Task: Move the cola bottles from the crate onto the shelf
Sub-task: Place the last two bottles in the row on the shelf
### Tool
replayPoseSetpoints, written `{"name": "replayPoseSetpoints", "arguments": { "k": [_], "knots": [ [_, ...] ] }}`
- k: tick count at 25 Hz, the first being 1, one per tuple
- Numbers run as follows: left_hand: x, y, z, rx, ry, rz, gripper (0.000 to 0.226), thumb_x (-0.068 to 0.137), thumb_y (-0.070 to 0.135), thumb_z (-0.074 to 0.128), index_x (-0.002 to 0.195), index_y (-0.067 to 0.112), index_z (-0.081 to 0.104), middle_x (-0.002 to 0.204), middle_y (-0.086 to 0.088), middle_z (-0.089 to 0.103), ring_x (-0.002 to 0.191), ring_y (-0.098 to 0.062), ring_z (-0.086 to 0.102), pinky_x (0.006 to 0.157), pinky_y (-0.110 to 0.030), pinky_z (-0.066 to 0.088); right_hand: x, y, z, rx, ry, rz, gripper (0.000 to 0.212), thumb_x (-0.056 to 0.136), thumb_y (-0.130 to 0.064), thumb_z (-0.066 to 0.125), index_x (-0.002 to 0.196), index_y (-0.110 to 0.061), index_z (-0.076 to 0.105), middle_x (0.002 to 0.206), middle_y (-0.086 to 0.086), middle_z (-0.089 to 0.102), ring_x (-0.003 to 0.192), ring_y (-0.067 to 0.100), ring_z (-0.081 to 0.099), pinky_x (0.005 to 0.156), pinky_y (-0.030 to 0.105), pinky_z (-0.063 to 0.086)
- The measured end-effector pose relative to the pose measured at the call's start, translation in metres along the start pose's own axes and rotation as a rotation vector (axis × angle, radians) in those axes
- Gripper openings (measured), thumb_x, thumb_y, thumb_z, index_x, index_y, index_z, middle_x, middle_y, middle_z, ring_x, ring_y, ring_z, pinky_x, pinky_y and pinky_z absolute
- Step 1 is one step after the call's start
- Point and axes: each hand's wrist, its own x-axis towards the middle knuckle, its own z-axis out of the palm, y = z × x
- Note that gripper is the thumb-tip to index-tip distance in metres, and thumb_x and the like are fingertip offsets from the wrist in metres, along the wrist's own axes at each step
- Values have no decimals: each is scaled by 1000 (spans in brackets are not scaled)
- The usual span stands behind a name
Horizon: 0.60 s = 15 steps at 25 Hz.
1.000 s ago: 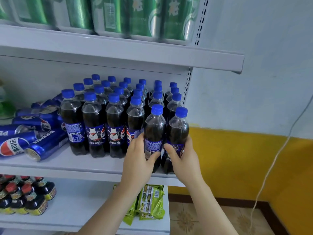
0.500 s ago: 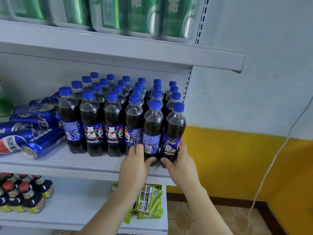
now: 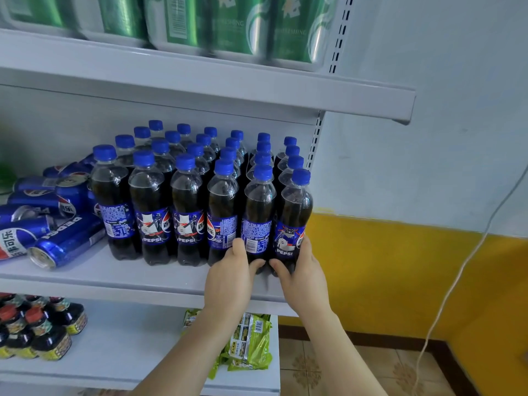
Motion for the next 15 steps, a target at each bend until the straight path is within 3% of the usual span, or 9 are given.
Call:
{"name": "replayPoseSetpoints", "arguments": {
  "k": [8, 15],
  "knots": [
    [1, 6, -3, -14, -59, -57, 48, 96, 56, 53, 112, 12, 41, 100, -4, 65, 83, -26, 68, 56, -27, 34, 2, 4, 1, 5, -9, -34, 66, 92, -38, 71, 143, -28, 30, 125, -6, 62, 105, 16, 62, 73, 30, 55],
    [-5, 4, -12, 7, -40, -74, 46, 97, 56, 49, 120, 17, 45, 103, 1, 66, 85, -24, 68, 57, -29, 38, -3, 2, -5, 21, 54, -84, 83, 91, -43, 70, 155, -27, 21, 140, -2, 50, 120, 16, 55, 87, 36, 57]
  ]
}}
